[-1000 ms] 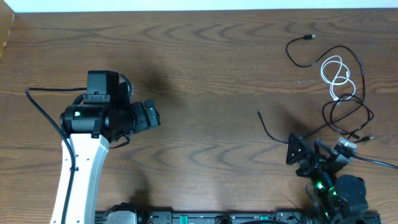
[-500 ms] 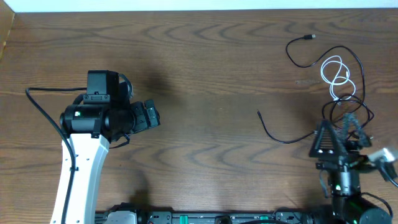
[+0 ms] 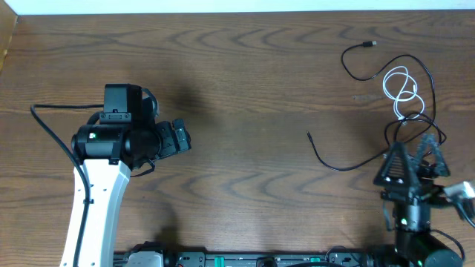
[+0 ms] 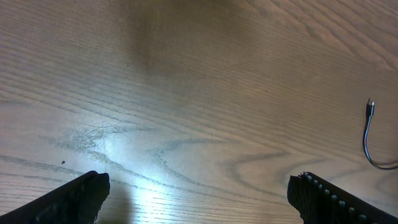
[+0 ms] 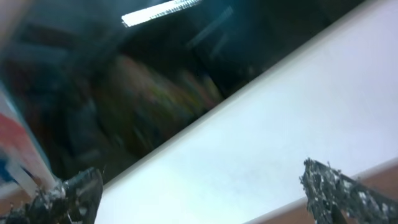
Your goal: Untangle cables
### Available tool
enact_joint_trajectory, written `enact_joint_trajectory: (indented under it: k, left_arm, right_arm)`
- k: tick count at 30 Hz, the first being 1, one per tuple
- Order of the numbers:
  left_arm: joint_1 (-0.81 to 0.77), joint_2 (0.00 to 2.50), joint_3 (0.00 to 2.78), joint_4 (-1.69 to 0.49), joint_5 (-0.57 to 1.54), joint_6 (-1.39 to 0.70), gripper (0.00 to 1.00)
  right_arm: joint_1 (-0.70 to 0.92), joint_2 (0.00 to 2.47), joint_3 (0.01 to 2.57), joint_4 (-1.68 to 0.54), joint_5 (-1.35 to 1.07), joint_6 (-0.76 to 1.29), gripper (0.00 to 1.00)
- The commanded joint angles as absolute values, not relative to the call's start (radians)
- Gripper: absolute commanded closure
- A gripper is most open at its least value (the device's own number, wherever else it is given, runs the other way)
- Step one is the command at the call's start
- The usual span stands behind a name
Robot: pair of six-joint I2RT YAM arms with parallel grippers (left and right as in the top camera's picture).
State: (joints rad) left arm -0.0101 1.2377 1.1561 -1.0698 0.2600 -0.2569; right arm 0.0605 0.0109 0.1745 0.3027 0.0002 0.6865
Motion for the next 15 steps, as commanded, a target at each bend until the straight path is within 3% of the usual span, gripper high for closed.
enact_joint_trajectory:
  k: [1, 11, 15]
  left_arm:
    - [-0.007, 1.234, 1.165, -1.072, 0.254, -0.248, 0.02]
    - [-0.007, 1.234, 1.165, -1.072, 0.254, -0.248, 0.02]
    - [-0.007, 1.234, 1.165, -1.072, 0.254, -0.248, 0.02]
  right_arm:
    - [0.052, 0.005, 0.076, 0.303, 0.008, 0.687, 0.01]
    - [0.053, 0.004, 0.005, 0.183, 0.008, 0.68, 0.01]
    - [0.054, 0.004, 0.004, 0.005, 0.008, 0.68, 0.01]
